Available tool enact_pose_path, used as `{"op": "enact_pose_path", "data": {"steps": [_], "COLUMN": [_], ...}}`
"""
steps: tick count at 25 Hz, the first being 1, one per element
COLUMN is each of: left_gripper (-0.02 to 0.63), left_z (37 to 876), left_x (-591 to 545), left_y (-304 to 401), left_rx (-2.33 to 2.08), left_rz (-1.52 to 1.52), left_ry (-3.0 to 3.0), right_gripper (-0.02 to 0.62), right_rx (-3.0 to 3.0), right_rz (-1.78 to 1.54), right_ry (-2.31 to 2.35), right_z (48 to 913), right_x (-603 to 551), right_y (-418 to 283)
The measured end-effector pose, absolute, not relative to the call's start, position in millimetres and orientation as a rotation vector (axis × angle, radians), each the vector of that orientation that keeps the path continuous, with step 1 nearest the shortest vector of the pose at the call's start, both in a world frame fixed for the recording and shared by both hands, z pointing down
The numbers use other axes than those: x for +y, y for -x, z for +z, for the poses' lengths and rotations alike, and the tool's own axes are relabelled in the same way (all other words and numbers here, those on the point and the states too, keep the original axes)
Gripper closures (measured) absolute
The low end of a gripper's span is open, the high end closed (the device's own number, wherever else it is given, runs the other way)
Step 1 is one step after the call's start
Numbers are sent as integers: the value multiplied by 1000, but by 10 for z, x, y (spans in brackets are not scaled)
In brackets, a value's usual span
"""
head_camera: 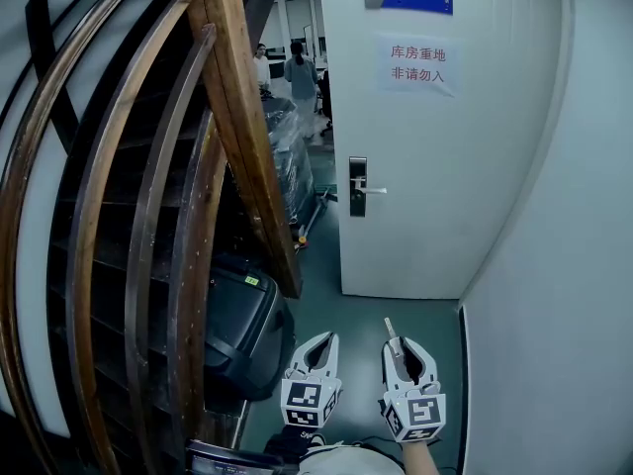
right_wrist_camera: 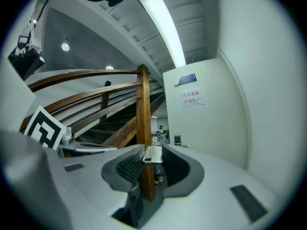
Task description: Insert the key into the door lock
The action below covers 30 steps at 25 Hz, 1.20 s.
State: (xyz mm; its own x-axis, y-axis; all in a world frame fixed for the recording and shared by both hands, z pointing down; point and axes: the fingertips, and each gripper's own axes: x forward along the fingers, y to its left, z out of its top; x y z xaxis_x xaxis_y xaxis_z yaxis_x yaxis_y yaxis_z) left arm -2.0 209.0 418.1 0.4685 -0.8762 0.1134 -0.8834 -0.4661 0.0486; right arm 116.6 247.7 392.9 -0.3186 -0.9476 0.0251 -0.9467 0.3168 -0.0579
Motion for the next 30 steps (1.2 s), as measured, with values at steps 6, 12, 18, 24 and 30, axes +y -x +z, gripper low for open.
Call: {"op": "enact_pose_path", "data": {"steps": [6, 12, 18, 24, 30], "left_gripper": [601, 601, 601, 601, 601], "left_z": [4392, 4534, 4506, 4429, 4487], "left_x": [2256, 2162, 1632, 1032, 609], "left_y": [-128, -30, 35, 164, 306], "left_rx": [-1549, -1548, -1517, -1478, -1429], "left_rz": [146, 188, 153, 136, 149], "left_ry": [-2574, -2536, -2565, -2601, -2616], "right_gripper": [477, 477, 477, 477, 477], "right_rx": [2568, 2583, 2564, 2540, 2515], "right_rz": [-172, -251, -229, -201, -201], "right_ry": [1824, 1834, 1868, 1907, 1947], "right_z": [4121, 4290, 4266, 4191, 4218], "right_x": [2549, 2422, 1956, 1377, 962], "right_y": [-1245, -1193, -1056, -879, -714]}}
